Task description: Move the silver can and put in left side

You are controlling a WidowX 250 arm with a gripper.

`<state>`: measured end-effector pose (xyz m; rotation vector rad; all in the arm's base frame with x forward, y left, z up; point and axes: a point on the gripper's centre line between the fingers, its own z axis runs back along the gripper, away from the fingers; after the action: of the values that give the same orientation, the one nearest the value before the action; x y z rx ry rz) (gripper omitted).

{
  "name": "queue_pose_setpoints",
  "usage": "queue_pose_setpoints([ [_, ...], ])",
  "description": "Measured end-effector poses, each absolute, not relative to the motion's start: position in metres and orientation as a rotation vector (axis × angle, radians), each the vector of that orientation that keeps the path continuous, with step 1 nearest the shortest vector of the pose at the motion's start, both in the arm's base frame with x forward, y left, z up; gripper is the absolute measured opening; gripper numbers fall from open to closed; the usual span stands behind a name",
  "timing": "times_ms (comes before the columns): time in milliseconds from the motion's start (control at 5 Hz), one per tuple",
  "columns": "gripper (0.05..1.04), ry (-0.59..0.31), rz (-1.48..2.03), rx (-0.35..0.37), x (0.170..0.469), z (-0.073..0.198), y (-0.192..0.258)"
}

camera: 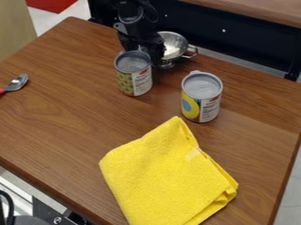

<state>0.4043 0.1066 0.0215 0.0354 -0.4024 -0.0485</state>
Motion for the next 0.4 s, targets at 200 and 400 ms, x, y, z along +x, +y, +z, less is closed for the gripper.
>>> queue_pose_setpoints([
  [200,0.999,-0.396,-0.062,0.038,0.3956,0.0209,0.1048],
  [400,0.999,-0.396,-0.069,0.039,0.3878,0.0217,0.1057],
])
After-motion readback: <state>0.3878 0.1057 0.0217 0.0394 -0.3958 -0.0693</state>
